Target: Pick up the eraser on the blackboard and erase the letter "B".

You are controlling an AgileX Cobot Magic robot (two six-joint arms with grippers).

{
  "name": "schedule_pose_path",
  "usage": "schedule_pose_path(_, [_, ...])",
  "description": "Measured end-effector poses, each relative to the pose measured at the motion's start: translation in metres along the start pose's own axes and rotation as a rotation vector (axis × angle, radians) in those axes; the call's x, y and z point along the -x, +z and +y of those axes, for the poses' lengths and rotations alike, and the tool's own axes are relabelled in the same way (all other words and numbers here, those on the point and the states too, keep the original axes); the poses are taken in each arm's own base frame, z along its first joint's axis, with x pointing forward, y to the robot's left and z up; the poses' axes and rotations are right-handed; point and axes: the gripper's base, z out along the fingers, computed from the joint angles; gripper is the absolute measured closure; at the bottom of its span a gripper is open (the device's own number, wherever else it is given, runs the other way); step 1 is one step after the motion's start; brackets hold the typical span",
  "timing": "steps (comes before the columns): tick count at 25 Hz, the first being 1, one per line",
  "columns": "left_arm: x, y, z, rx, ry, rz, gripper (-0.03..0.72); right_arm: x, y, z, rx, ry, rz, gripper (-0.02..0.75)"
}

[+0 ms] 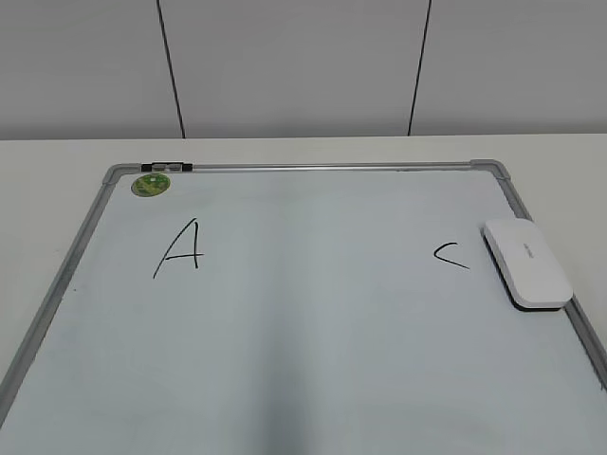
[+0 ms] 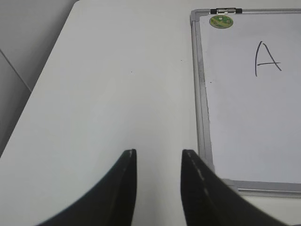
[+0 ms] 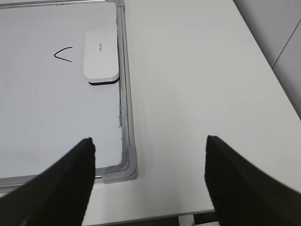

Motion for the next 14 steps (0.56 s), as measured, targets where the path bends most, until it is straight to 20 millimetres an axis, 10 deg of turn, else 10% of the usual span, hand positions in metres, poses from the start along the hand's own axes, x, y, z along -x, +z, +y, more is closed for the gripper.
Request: schedule_pose_path(14, [0.0000,0.0000,0.0000,0.000,0.000,0.000,0.446,0.0000,0.0000,0.0000,0.000,-0.002,0.000,0.199])
